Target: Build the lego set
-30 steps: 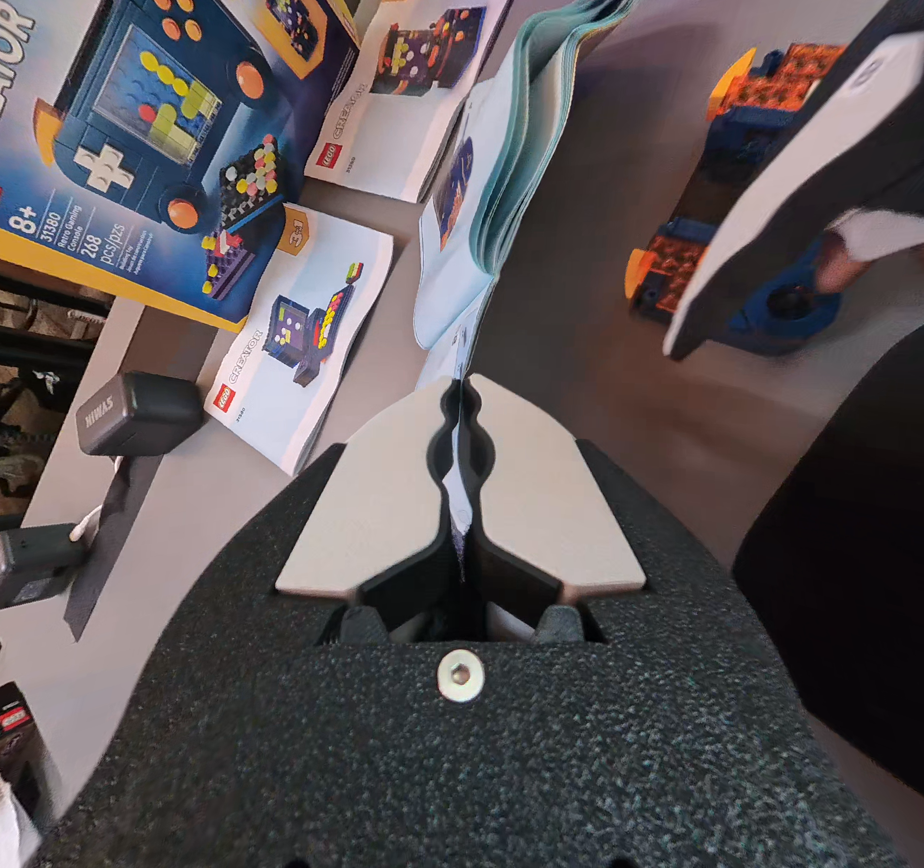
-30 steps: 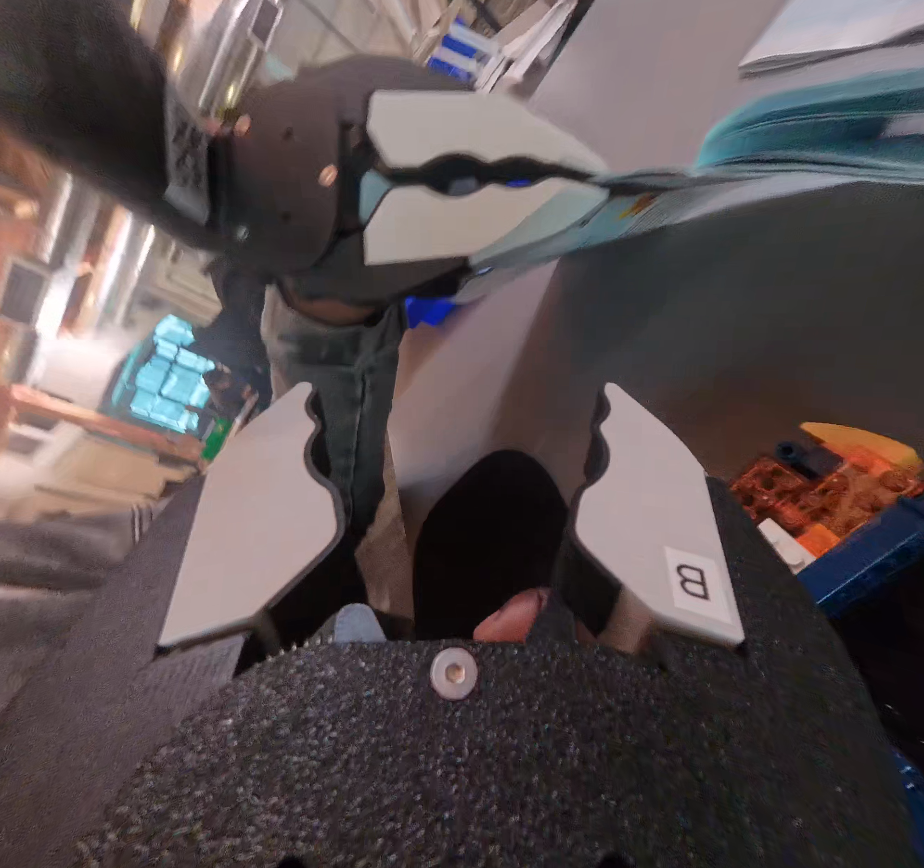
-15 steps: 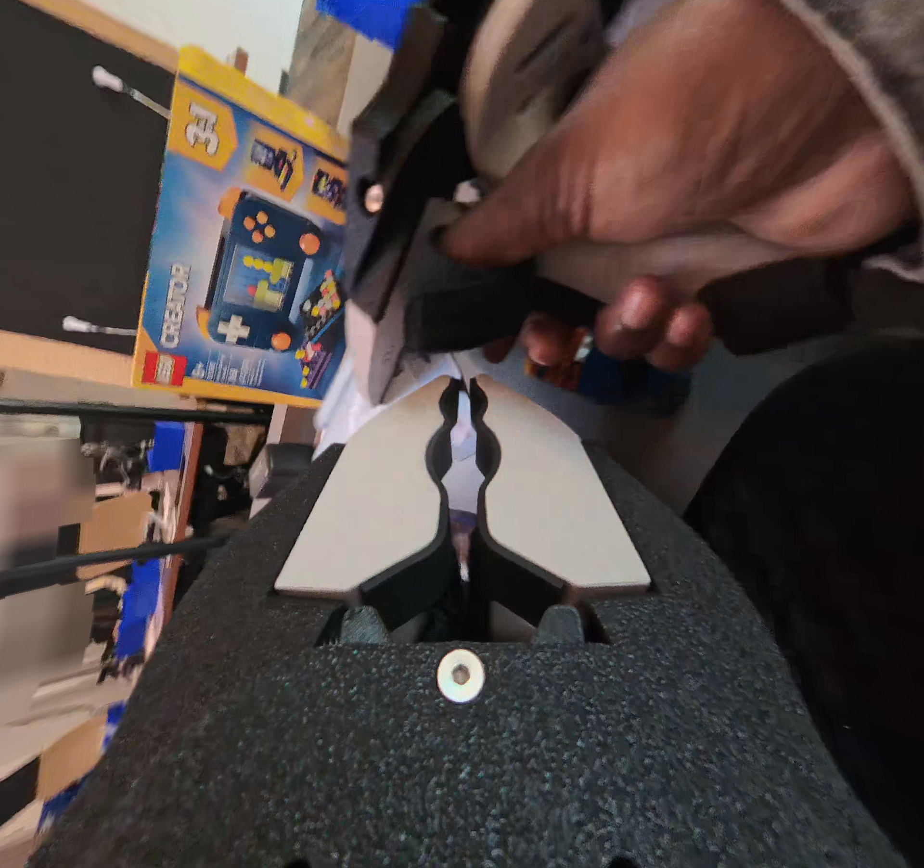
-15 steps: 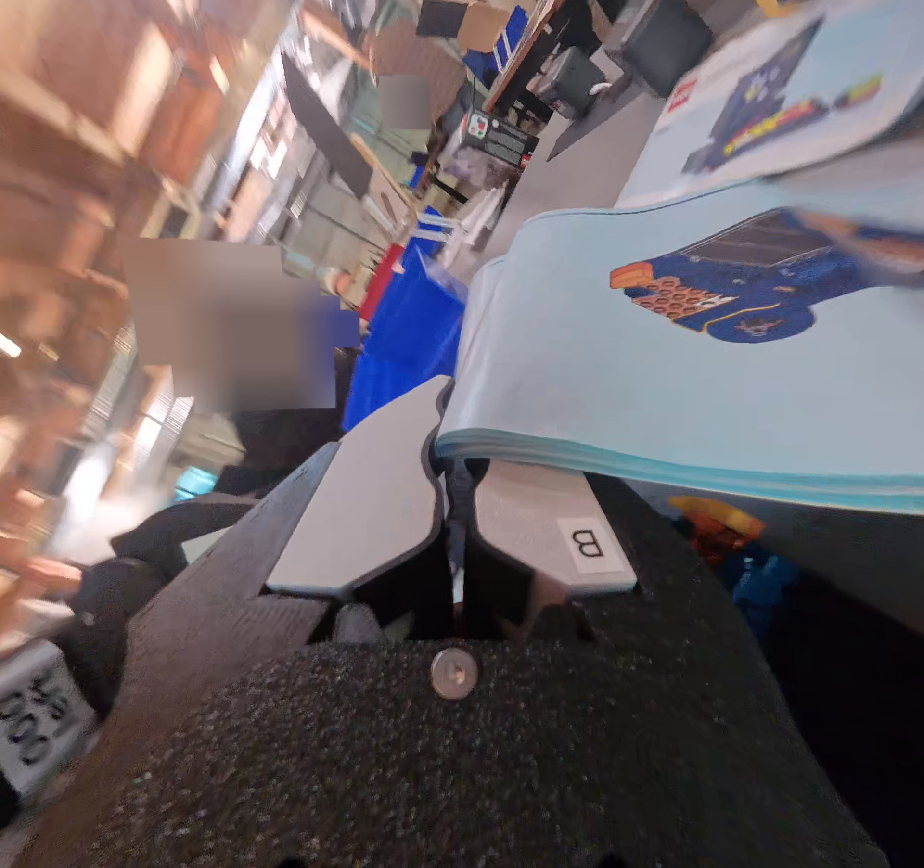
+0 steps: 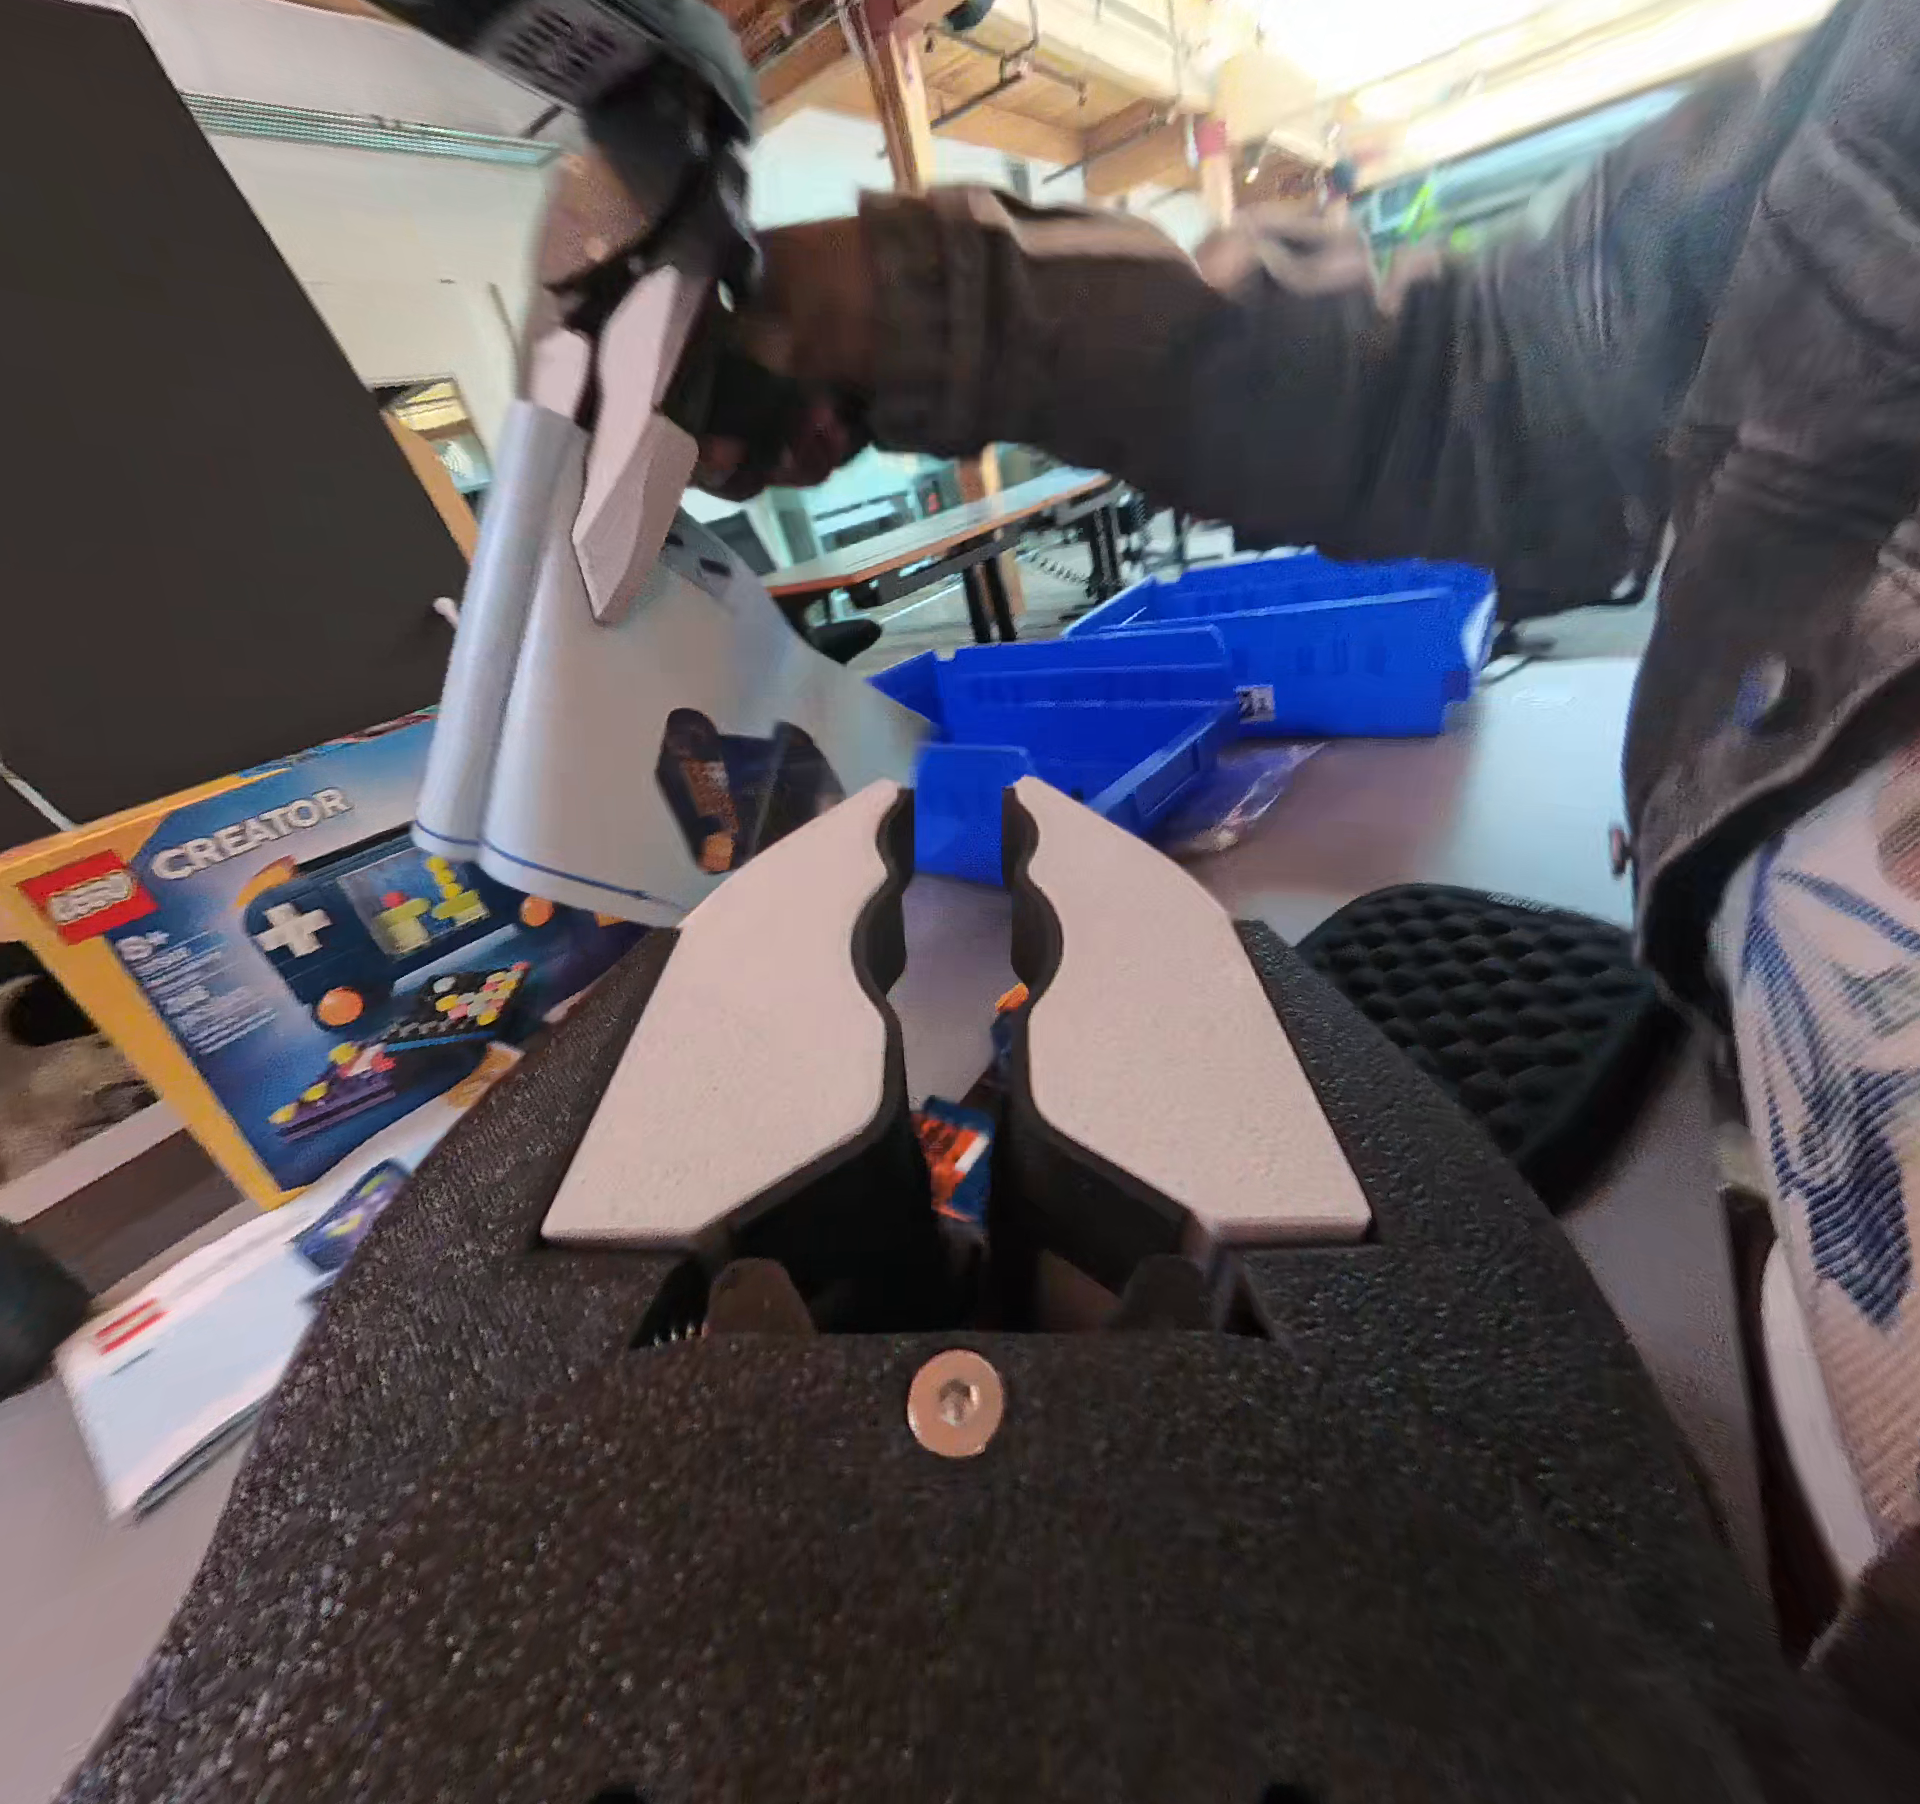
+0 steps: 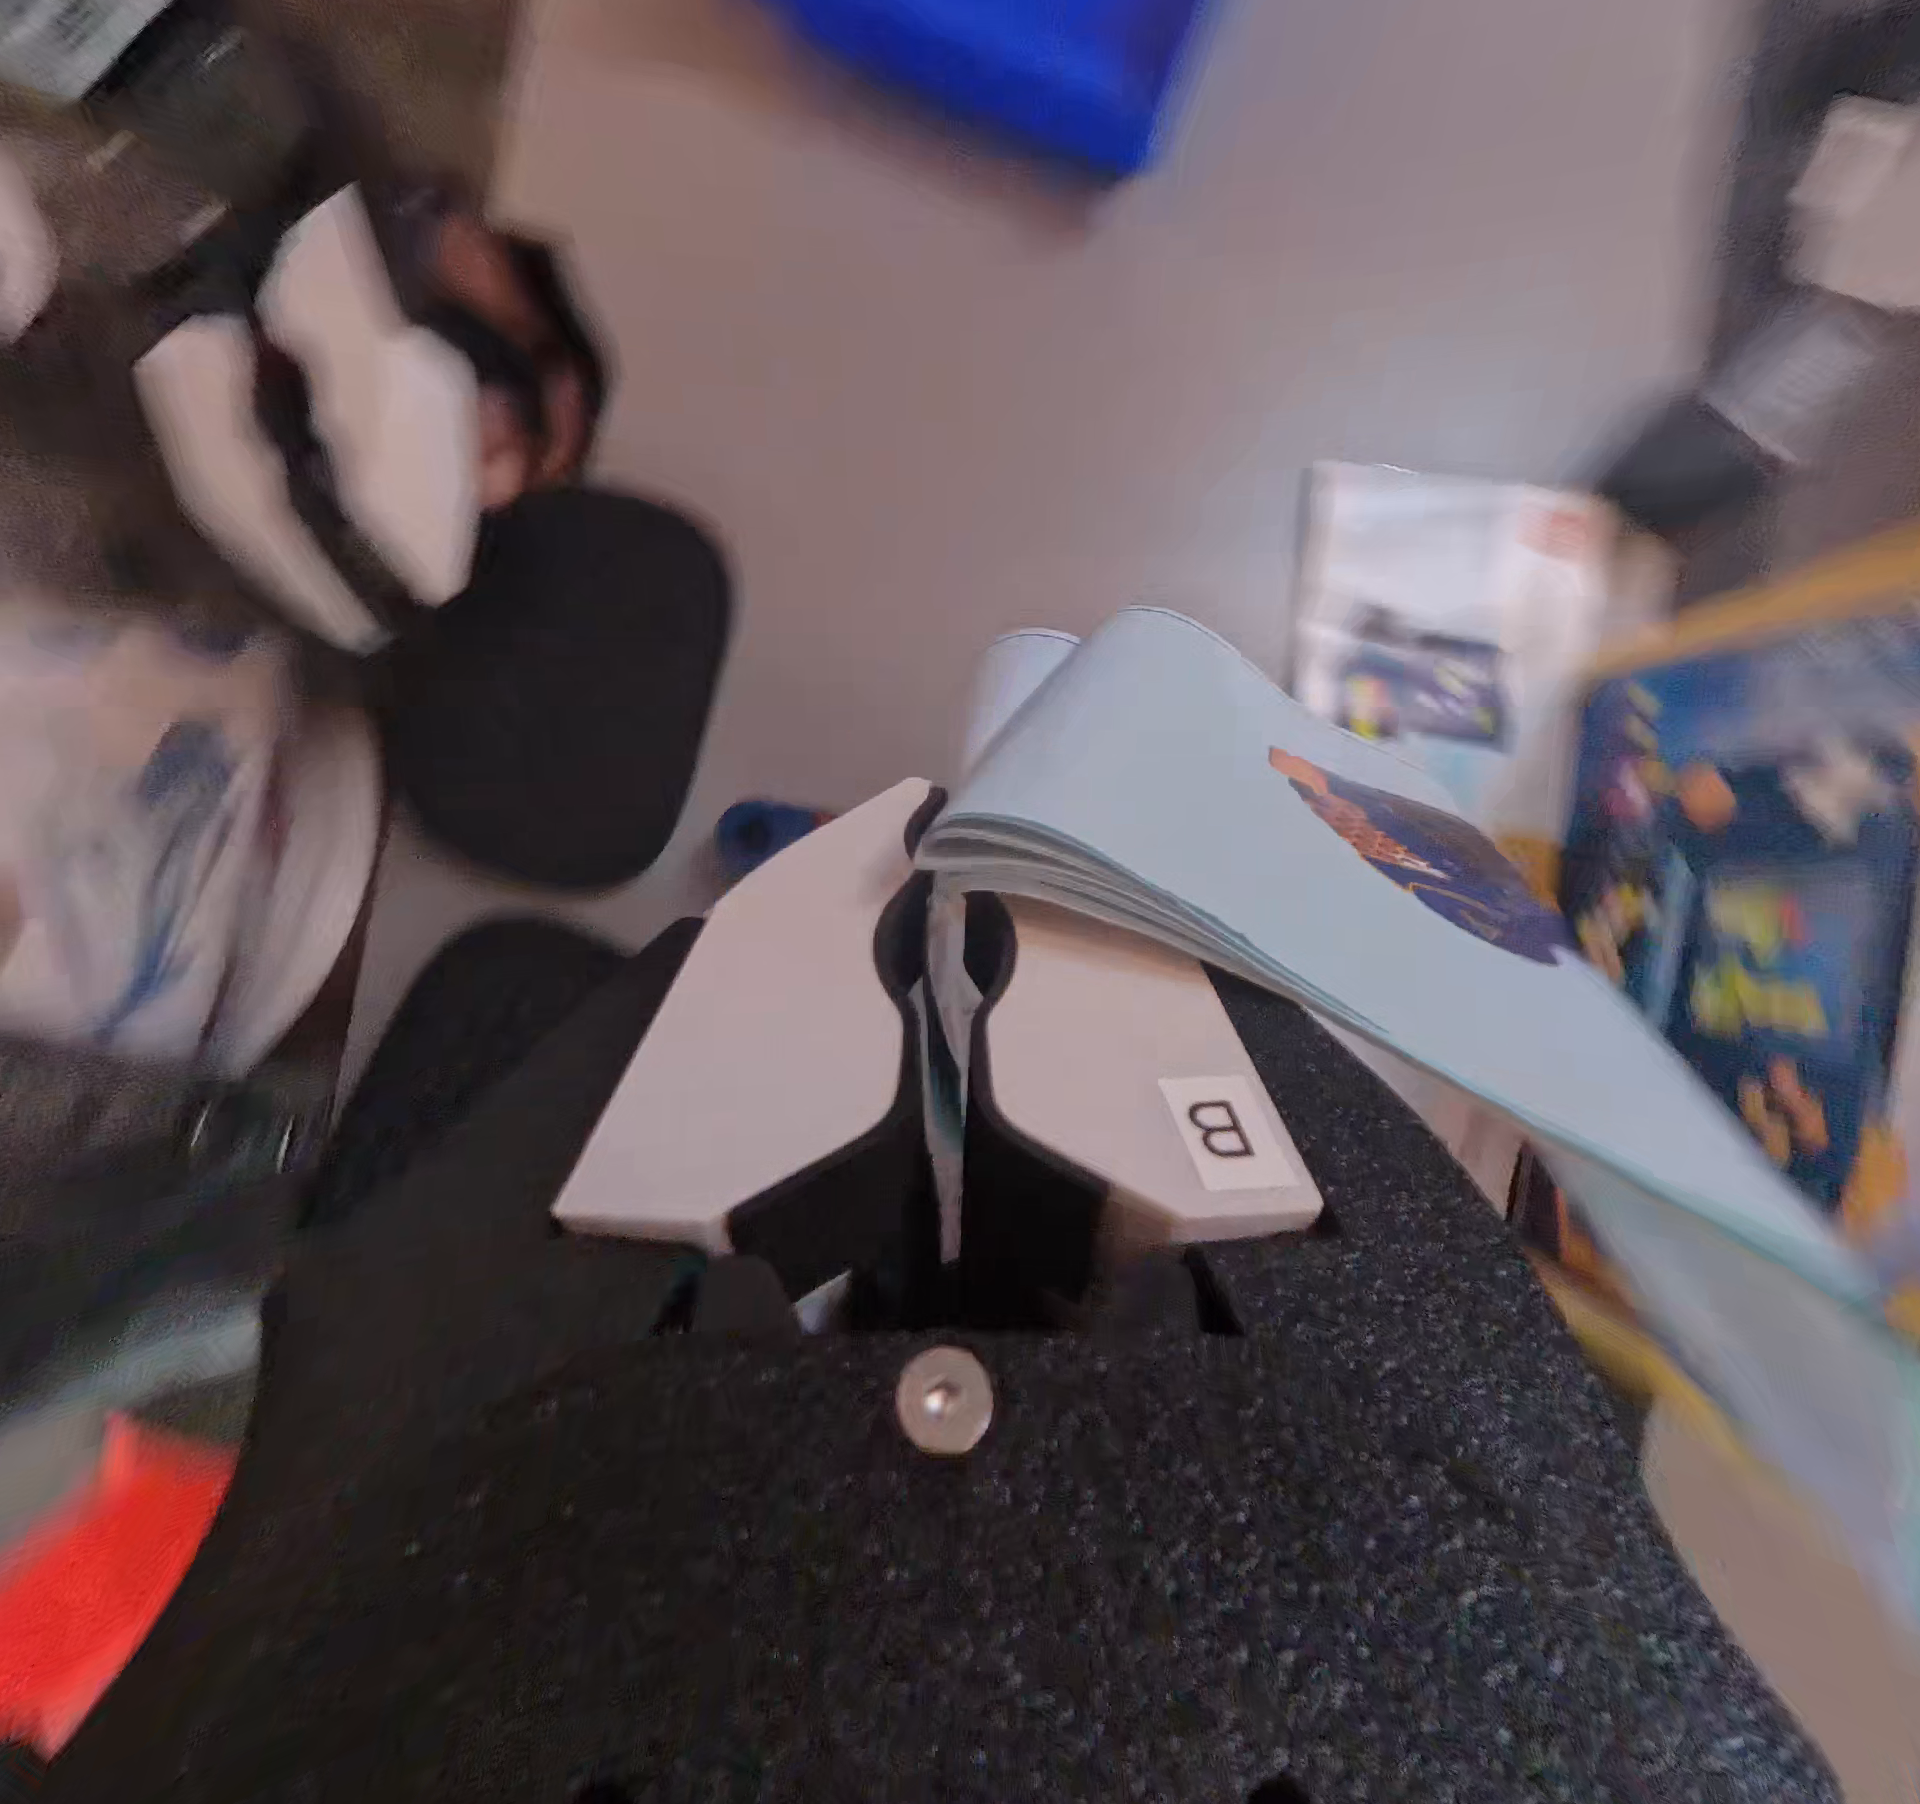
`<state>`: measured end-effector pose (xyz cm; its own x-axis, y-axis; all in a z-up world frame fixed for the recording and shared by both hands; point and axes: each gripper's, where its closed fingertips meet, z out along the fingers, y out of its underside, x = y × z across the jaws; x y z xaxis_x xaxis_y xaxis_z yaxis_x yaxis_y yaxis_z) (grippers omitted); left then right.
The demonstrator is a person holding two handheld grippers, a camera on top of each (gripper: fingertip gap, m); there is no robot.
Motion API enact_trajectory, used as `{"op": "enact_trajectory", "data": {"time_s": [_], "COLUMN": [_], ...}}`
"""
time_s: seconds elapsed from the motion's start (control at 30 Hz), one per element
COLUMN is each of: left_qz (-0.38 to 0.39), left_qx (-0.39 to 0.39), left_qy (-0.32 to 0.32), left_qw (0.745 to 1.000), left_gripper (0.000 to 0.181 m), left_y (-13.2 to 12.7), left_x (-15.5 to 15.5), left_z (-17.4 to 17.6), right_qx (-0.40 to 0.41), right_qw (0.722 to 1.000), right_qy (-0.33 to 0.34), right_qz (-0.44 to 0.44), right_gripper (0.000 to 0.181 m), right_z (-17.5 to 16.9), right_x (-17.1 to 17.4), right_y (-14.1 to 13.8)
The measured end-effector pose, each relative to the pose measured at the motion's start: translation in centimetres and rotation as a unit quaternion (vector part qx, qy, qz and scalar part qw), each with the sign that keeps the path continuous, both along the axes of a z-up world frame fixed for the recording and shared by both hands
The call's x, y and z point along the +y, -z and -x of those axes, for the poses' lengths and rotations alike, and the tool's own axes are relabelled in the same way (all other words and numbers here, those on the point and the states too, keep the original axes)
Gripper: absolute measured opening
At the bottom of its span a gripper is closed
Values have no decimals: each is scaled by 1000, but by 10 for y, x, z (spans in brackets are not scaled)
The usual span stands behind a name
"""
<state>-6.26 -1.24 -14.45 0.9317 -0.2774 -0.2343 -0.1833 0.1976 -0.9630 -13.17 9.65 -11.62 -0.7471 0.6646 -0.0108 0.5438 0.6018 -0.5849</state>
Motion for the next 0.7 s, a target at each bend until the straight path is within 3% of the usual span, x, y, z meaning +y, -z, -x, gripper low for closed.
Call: {"op": "enact_trajectory", "data": {"time_s": [0.1,0.17,0.3,0.4,0.5,0.57,0.63,0.7], "left_qz": [13,28,110,241,377,372,310,230], "left_qx": [61,94,108,66,-3,-5,40,95], "left_qy": [-32,-46,-123,-219,-200,-188,-209,-225], "left_qw": [998,994,980,943,904,909,926,942], "left_gripper": [16,17,27,29,28,28,27,27], "left_y": [11,20,55,103,147,146,129,109], "left_x": [0,1,14,16,3,4,13,26], "left_z": [3,5,43,104,122,127,142,157], "right_qx": [-102,-182,-310,-344,-373,-408,-433,-428], "right_qw": [972,947,926,919,910,896,891,893], "right_qy": [-204,-257,-216,-193,-167,-138,-100,-102], "right_qz": [-51,-60,-5,-11,-71,-109,-95,-92], "right_gripper": [0,0,0,0,0,0,2,4], "right_z": [-17,-21,16,50,77,88,95,97], "right_x": [-18,-14,-17,-22,-14,-1,3,8], "right_y": [10,22,75,117,149,167,178,186]}}
